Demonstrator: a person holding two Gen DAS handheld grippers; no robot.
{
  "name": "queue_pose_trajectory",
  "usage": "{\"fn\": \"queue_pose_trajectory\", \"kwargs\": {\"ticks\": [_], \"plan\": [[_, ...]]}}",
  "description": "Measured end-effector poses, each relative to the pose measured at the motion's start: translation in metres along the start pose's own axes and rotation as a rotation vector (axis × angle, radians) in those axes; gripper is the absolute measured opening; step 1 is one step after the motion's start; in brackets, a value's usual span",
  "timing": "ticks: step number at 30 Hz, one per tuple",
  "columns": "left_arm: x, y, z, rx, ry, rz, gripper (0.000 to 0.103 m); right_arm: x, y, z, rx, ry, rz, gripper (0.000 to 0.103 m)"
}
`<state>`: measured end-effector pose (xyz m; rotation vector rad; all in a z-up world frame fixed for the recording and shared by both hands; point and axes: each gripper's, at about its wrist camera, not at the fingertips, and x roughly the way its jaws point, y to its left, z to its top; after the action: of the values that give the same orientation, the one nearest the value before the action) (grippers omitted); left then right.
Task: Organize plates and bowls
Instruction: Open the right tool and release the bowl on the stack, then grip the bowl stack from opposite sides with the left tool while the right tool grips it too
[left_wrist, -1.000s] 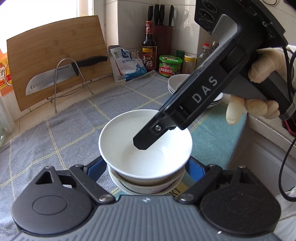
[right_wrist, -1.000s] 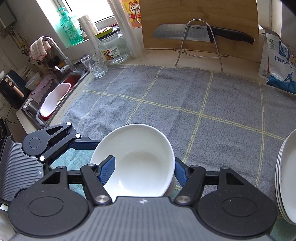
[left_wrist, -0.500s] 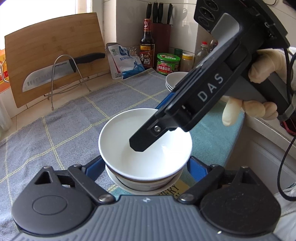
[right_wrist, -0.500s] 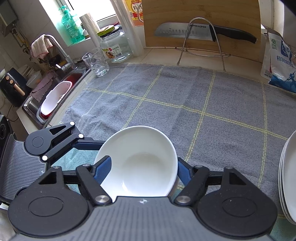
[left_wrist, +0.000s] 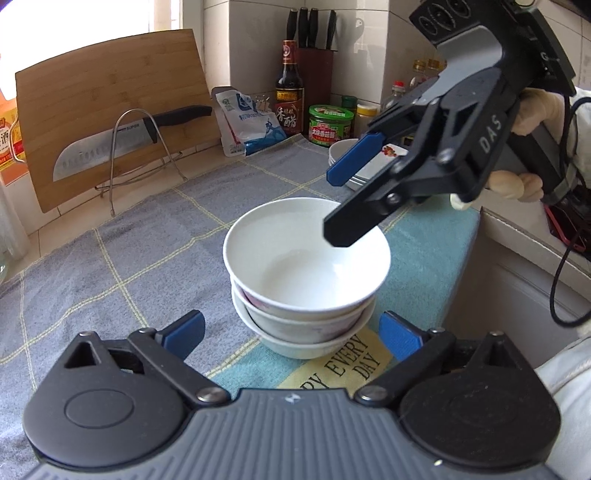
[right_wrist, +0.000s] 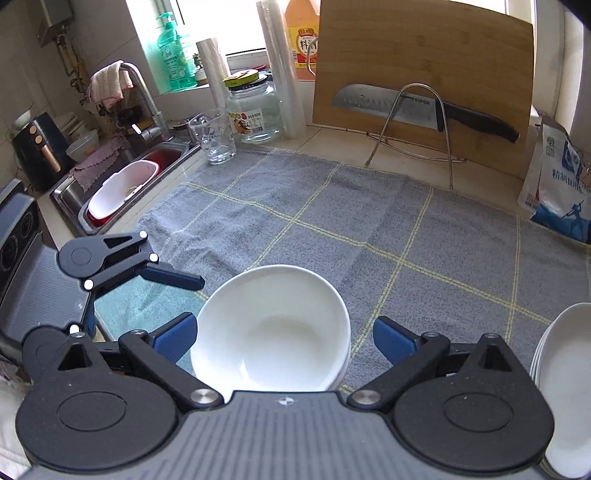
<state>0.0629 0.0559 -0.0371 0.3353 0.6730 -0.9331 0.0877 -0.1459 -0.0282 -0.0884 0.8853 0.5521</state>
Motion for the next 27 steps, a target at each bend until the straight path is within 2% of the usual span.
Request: {"fn": "queue_pose_trajectory", "kwargs": {"ticks": [6, 10, 15, 20, 24, 27], "plan": [[0.007, 0.003, -0.009, 0.014, 0.023, -0.032, 0.101, -0.008, 0.007, -0.018, -0.053, 0.028, -0.055, 0.103], [0.015, 0.0, -0.015, 0.029, 0.047, -0.017, 0.101, -0.007, 0.013, -0.033, -0.127, 0.067, -0.074, 0.103], [0.029, -0.004, -0.02, 0.016, 0.094, 0.036, 0.1, 0.009, 0.015, -0.053, -0.282, 0.127, -0.107, 0.103], [0.04, -0.011, -0.018, -0.026, 0.16, 0.093, 0.1, 0.028, 0.007, -0.066, -0.383, 0.139, -0.06, 0.103], [0.046, -0.021, -0.014, -0.035, 0.2, 0.157, 0.1, 0.04, -0.003, -0.07, -0.41, 0.141, 0.003, 0.103], [0.051, -0.024, -0.016, -0.064, 0.234, 0.178, 0.1, 0.049, -0.008, -0.073, -0.441, 0.147, 0.024, 0.103]]}}
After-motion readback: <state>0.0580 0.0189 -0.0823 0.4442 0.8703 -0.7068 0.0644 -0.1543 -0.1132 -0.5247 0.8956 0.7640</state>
